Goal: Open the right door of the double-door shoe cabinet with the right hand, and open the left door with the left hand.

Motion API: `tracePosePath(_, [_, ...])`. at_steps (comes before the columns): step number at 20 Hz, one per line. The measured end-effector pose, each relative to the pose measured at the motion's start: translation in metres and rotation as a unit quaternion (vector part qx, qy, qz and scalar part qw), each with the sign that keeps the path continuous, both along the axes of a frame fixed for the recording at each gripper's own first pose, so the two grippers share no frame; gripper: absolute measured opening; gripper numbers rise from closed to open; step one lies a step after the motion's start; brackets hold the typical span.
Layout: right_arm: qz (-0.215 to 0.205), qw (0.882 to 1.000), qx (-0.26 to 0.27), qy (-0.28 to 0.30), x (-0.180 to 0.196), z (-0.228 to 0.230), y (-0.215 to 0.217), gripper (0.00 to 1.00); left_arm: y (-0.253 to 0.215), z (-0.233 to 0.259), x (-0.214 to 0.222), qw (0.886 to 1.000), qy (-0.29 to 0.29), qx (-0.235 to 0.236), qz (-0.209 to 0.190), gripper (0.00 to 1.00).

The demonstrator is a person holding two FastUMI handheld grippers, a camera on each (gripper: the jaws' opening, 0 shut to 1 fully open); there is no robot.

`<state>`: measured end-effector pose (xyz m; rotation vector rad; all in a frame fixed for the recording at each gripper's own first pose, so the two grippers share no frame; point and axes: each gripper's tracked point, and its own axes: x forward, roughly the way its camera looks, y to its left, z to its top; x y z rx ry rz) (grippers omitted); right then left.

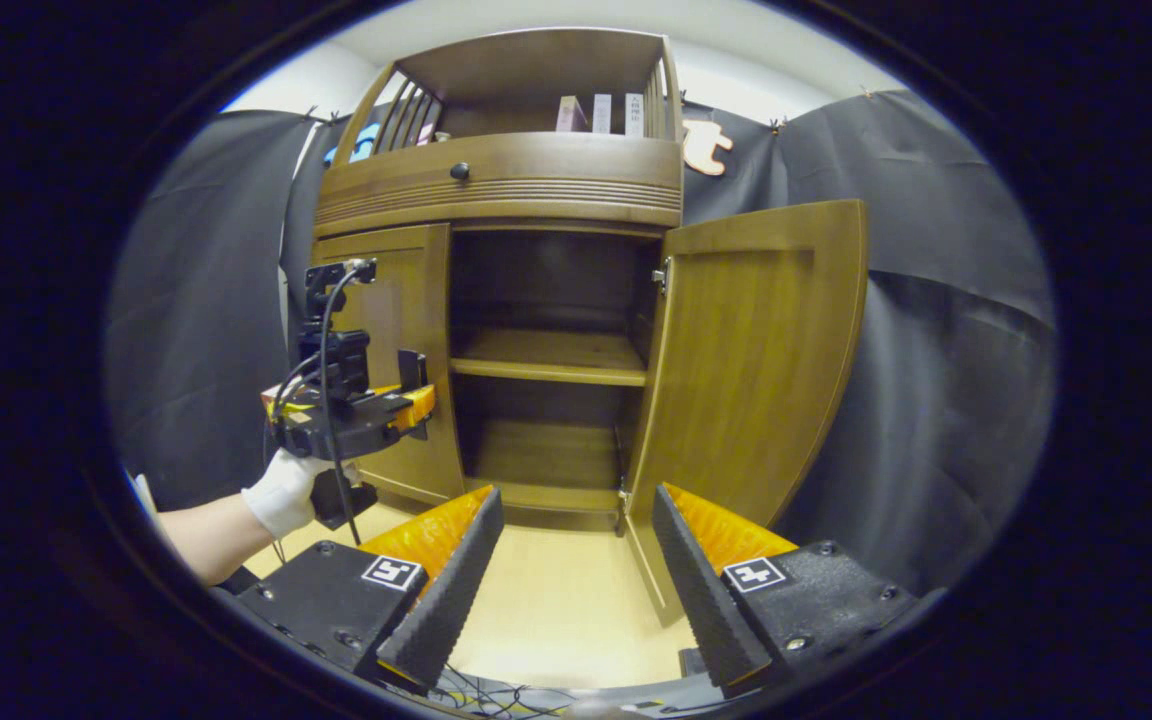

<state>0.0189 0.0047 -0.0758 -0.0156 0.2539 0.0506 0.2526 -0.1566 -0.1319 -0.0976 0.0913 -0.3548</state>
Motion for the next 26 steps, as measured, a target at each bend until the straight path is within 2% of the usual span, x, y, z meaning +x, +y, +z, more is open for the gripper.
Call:
tracePosePath(1, [0.003,1.000,0.000,0.001,-0.001,0.000,0.002,0.98,0.002,0.000,-0.006,1.000,-0.003,0.001,-0.004,0.21])
tracePosePath(2, [0.006,1.000,0.000,0.002,-0.002,-0.001,0.005,0.95,0.004,0.000,-0.011,1.000,-0.003,0.004,-0.007,0.29])
tracePosePath(9, [0.032,0.999,-0.003,0.003,-0.015,-0.005,0.020,0.95,0.025,0.000,-0.052,1.000,-0.006,0.011,-0.012,0.29])
tracePosePath(10, [0.035,0.999,-0.002,0.004,-0.018,-0.006,0.022,0.98,0.028,0.000,-0.059,1.000,-0.006,0.012,-0.013,0.29])
tracePosePath(13, [0.042,0.999,0.001,0.009,-0.023,-0.010,0.025,0.95,0.041,-0.001,-0.077,1.000,-0.004,0.011,-0.007,0.29])
tracePosePath(14, [0.045,0.999,0.003,0.010,-0.025,-0.012,0.027,0.98,0.047,0.000,-0.084,1.000,-0.005,0.012,-0.004,0.37])
tracePosePath(16, [0.054,0.998,0.008,0.012,-0.029,-0.013,0.032,0.95,0.060,-0.002,-0.097,1.000,-0.005,0.016,0.004,0.37])
tracePosePath(17, [0.059,0.998,0.011,0.012,-0.029,-0.014,0.035,0.95,0.067,-0.002,-0.104,1.000,-0.005,0.016,0.008,0.28])
tracePosePath(18, [0.065,0.998,0.013,0.014,-0.032,-0.016,0.040,0.98,0.073,-0.003,-0.109,1.000,-0.004,0.016,0.011,0.28])
tracePosePath(19, [0.072,0.997,0.014,0.013,-0.034,-0.016,0.045,0.98,0.080,-0.003,-0.116,1.000,-0.003,0.013,0.013,0.37])
tracePosePath(21, [0.086,0.996,0.012,0.011,-0.038,-0.017,0.054,0.95,0.095,-0.004,-0.128,1.000,0.003,0.006,0.020,0.36])
tracePosePath(22, [0.092,0.996,0.012,0.011,-0.038,-0.017,0.058,0.98,0.102,-0.005,-0.132,1.000,0.005,0.002,0.025,0.28])
tracePosePath(23, [0.100,0.995,0.012,0.012,-0.039,-0.018,0.062,0.95,0.108,-0.005,-0.135,1.000,0.007,0.003,0.029,0.36])
tracePosePath(24, [0.105,0.994,0.013,0.013,-0.041,-0.020,0.066,0.95,0.113,-0.005,-0.138,0.999,0.006,0.007,0.033,0.20])
tracePosePath(26, [0.114,0.993,0.015,0.014,-0.046,-0.023,0.072,0.95,0.122,-0.006,-0.143,0.999,0.003,0.019,0.043,0.20])
